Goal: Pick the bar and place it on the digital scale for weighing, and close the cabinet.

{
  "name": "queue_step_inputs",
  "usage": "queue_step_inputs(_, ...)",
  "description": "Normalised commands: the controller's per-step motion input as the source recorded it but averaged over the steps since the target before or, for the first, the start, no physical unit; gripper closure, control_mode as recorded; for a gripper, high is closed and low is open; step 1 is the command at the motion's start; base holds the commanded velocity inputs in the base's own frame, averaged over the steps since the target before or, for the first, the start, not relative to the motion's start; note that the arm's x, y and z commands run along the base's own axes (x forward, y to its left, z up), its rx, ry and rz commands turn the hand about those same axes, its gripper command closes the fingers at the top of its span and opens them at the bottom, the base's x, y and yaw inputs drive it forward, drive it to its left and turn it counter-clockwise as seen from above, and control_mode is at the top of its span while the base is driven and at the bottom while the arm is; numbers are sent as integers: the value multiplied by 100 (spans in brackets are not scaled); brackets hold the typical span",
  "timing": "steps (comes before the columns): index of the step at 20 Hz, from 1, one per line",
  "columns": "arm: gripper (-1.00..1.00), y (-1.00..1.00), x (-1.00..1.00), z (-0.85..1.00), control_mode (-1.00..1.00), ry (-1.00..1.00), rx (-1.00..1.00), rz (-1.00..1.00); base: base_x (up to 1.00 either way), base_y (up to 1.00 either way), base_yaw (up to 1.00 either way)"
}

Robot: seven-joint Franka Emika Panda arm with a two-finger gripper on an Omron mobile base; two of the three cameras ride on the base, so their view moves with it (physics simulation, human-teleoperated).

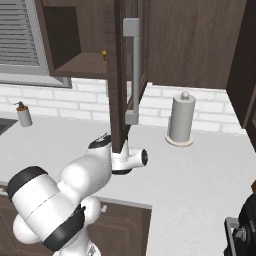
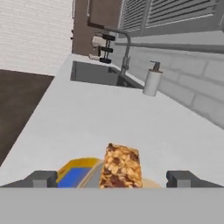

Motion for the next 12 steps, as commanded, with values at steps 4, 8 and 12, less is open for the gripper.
queue_step_inputs(4,-100,0,-34,13,-100,-39,0,0,0,0,0)
queue_step_inputs(8,-100,0,-65,23,-100,-50,1,0,0,0,0)
queue_step_inputs(12,-100,-8,-59,27,-100,-63,0,0,0,0,0)
